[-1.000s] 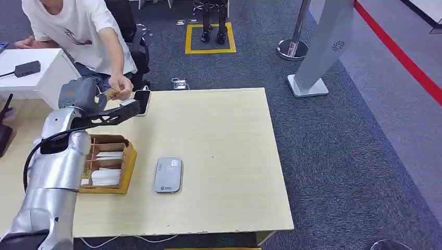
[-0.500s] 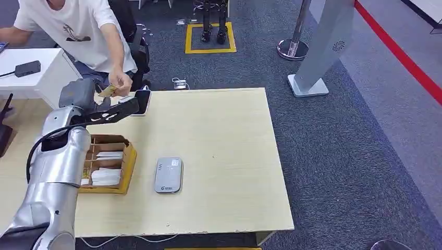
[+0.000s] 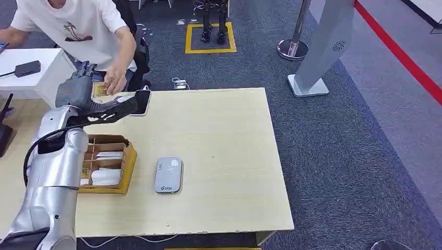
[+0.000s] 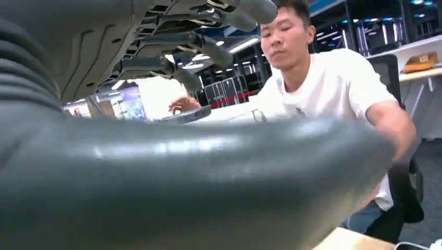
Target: Pass the card to the sensor for recognition and then transmit it.
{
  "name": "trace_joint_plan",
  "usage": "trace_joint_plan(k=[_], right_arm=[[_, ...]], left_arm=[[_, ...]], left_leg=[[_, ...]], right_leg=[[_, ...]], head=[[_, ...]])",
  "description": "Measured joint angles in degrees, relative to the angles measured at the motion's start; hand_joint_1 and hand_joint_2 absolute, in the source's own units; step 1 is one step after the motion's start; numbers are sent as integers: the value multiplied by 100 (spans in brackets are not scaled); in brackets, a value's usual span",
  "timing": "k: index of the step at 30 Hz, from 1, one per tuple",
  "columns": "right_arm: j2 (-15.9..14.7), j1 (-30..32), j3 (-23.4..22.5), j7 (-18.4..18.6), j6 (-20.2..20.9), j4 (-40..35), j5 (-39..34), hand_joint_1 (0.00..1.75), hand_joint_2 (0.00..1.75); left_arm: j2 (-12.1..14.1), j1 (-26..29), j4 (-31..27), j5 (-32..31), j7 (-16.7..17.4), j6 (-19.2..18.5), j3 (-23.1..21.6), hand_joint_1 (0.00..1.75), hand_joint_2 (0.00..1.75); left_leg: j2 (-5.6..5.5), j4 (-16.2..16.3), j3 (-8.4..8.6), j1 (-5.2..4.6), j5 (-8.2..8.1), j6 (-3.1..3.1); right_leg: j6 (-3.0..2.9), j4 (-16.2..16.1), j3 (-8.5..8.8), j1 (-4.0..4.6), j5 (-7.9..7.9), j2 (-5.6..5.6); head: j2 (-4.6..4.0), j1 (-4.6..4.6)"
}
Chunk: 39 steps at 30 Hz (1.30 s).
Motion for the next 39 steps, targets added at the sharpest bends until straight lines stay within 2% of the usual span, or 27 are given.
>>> trace_joint_plan(k=[3,4,14,18,24,28,32,36,39], right_arm=[[0,1,0,-15,0,0,-17,0,0],[0,1,0,-15,0,0,-33,0,0],[0,0,-2,-262,-214,9,-211,0,0],[0,3,-2,-406,-254,37,-411,0,0],[-2,3,-2,-472,-267,63,-584,0,0],[-2,10,0,-503,-293,72,-726,0,0],[-2,8,0,-516,-297,87,-758,0,0],[-2,28,0,-529,-313,94,-815,0,0],[-2,31,0,-549,-339,111,-824,0,0]], left_arm=[[2,141,-272,135,-65,-61,2,0,0],[2,210,-383,186,-96,-83,2,0,175],[4,1004,-1419,926,-175,-159,133,0,175],[-2,1524,-1955,1322,-229,-136,170,0,175],[-22,2215,-2682,1530,-295,-19,170,0,175],[-114,2734,-3368,1692,-323,184,170,0,175],[-172,3051,-3793,1713,-326,268,171,0,175],[-332,3579,-4472,1871,-339,704,293,0,175],[-544,3988,-5097,2058,-535,1025,472,0,175]], left_leg=[[1,0,0,0,0,0],[0,0,0,0,0,0],[-2,-2,-1,0,0,0],[1,-2,-1,0,-1,-1],[0,-2,-1,0,-3,-2],[2,-2,0,0,-3,-2],[-1,-3,-4,0,-4,-1],[6,-4,-1,0,-6,-2],[5,-3,-3,0,-10,3]], right_leg=[[0,0,0,0,0,0],[0,0,0,0,0,0],[0,0,0,0,-1,-3],[0,0,0,0,-1,-1],[3,0,0,0,-5,-2],[3,-1,-2,0,-6,0],[3,-1,0,0,-7,-4],[3,-1,0,0,-7,4],[7,-2,-1,0,-13,1]], head=[[0,0],[0,0],[0,0],[0,7],[0,0],[0,0],[0,0],[0,0],[0,-2]])
